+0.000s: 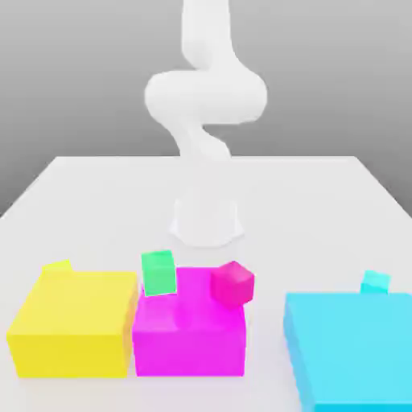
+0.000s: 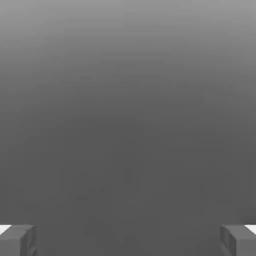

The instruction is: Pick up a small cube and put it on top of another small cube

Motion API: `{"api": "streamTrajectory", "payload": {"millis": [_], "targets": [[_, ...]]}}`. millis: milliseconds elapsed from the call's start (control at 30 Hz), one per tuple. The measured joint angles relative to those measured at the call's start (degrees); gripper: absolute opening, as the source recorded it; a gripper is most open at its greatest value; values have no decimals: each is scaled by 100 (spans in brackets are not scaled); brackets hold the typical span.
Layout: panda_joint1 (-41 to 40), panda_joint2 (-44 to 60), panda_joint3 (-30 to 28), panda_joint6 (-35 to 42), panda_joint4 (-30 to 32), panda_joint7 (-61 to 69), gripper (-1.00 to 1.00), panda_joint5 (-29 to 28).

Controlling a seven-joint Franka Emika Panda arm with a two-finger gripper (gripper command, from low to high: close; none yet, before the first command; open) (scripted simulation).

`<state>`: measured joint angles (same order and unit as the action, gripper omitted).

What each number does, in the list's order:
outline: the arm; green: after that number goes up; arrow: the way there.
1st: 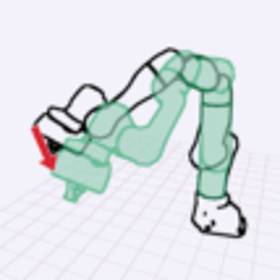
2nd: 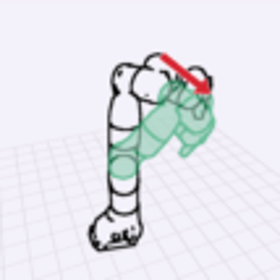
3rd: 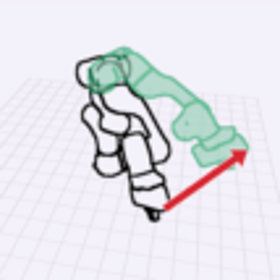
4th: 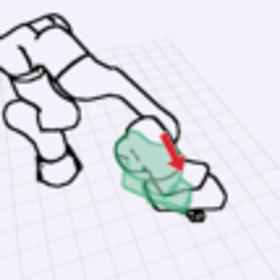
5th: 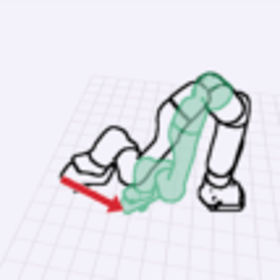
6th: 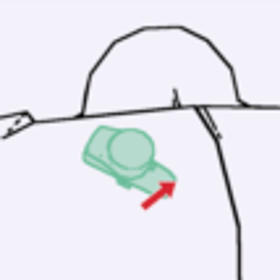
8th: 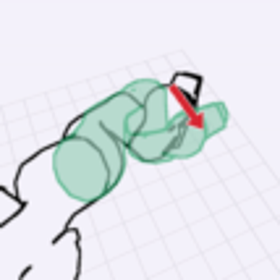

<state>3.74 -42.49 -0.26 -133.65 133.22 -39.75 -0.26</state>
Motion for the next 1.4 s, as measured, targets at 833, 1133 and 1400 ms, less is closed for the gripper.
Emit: {"api": "streamTrajectory", "payload": {"millis": [833,1133,1400], "targets": [[3178,3341,208,-1866,1438,6346,0,119],[4043,4537,625,-2534,1952,8465,0,-48],[4423,5986,415,-3597,1911,8772,0,-612]]}}
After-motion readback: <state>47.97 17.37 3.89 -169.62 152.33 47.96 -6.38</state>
